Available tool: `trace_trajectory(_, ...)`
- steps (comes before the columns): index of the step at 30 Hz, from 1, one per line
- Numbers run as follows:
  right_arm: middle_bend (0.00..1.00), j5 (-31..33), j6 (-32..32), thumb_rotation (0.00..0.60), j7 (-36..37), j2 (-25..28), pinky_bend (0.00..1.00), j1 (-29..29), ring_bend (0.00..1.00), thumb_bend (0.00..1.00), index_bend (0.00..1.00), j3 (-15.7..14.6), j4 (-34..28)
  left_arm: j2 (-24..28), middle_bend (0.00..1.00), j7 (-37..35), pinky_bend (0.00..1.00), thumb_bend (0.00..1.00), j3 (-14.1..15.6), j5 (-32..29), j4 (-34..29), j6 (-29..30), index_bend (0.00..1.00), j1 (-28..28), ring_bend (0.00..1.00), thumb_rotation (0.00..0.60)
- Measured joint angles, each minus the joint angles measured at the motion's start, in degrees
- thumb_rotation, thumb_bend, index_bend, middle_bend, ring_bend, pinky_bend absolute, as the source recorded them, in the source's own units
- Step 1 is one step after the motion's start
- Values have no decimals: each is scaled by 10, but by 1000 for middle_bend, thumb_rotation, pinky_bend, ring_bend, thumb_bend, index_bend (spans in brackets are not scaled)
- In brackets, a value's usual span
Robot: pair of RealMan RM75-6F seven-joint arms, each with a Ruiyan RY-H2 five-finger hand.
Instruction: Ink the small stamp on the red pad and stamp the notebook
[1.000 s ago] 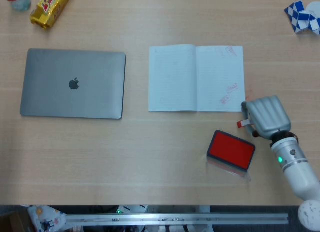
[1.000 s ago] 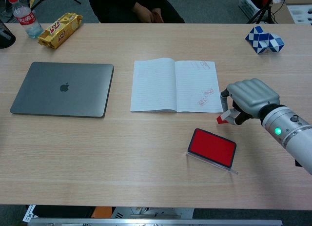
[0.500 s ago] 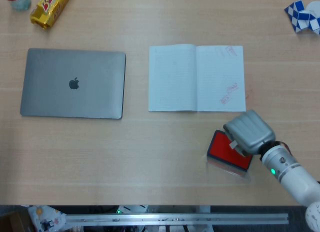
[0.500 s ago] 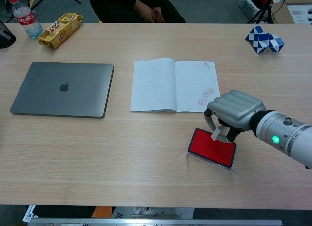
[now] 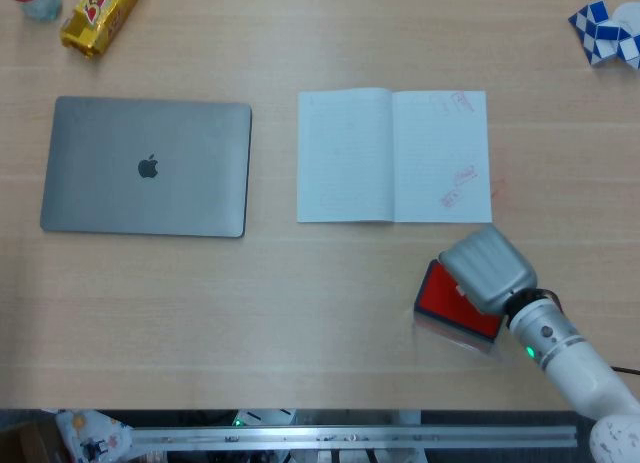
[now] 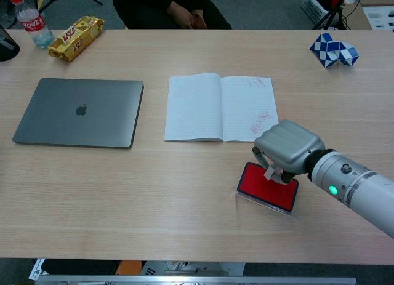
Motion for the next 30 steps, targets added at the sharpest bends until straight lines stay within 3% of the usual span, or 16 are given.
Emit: trace_trajectory(30, 1000, -131, 46, 600, 29, -52, 1000, -57, 1000, 353, 685, -45, 82, -2, 29, -4, 44, 268, 1, -1, 7, -7, 35, -1, 27, 600)
